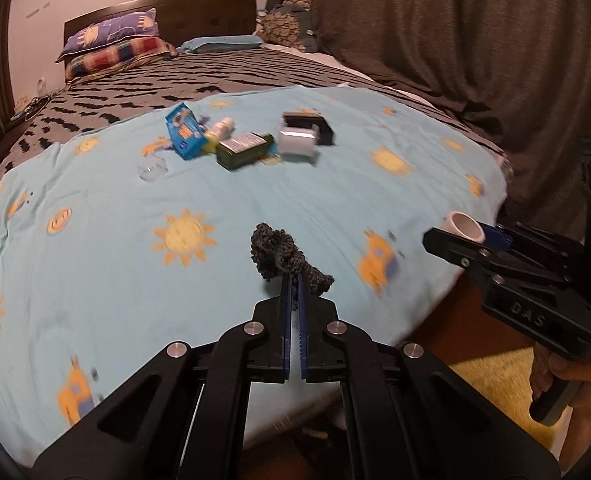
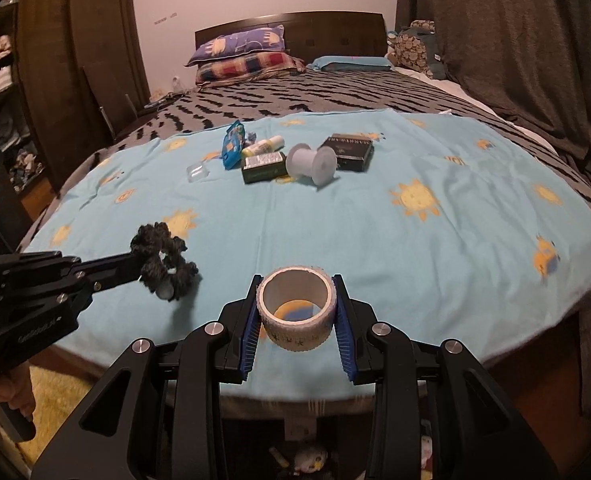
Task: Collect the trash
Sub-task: 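Lower tape roll and scrunchie into the floor bin and open both tools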
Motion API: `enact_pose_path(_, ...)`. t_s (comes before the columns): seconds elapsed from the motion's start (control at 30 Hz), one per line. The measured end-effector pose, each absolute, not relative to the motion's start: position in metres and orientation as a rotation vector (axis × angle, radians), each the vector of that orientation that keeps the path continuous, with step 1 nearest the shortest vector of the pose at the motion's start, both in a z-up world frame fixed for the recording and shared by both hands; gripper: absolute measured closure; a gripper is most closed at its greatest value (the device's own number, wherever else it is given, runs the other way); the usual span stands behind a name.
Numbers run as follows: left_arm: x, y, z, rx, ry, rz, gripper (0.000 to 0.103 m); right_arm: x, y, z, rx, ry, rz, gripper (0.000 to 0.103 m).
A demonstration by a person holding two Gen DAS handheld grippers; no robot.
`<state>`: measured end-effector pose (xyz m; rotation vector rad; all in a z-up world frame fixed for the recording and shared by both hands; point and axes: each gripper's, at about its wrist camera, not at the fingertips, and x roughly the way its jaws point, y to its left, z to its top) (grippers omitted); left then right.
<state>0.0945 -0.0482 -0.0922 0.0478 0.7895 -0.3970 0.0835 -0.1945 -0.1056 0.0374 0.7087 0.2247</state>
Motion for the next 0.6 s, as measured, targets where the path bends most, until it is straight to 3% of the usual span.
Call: enact_pose_path(0.6,-0.001,-0.08,-0.152,0.029,0.922,-0.517,0.102,0.015,-0.211,-0.177,0.096,0.869,0.225,0.069)
